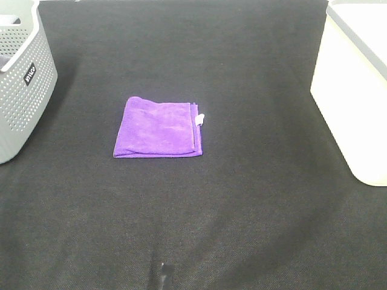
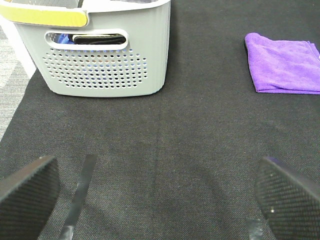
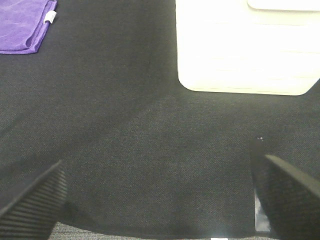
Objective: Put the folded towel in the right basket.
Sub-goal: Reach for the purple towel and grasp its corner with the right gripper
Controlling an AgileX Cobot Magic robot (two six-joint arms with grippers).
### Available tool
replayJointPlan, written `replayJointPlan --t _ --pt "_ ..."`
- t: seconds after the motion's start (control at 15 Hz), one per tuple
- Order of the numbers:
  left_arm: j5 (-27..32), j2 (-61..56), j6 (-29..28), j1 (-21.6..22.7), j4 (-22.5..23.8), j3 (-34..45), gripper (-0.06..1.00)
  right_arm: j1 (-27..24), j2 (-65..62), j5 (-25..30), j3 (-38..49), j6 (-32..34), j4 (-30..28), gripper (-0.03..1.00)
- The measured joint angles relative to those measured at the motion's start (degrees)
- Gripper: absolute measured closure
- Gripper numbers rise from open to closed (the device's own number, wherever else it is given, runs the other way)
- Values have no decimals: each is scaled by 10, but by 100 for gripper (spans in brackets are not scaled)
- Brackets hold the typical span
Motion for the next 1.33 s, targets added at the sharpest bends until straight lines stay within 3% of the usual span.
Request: replayJointPlan --t 1.33 --pt "0 0 0 0 0 0 -4 0 0 0 0 0 0 -1"
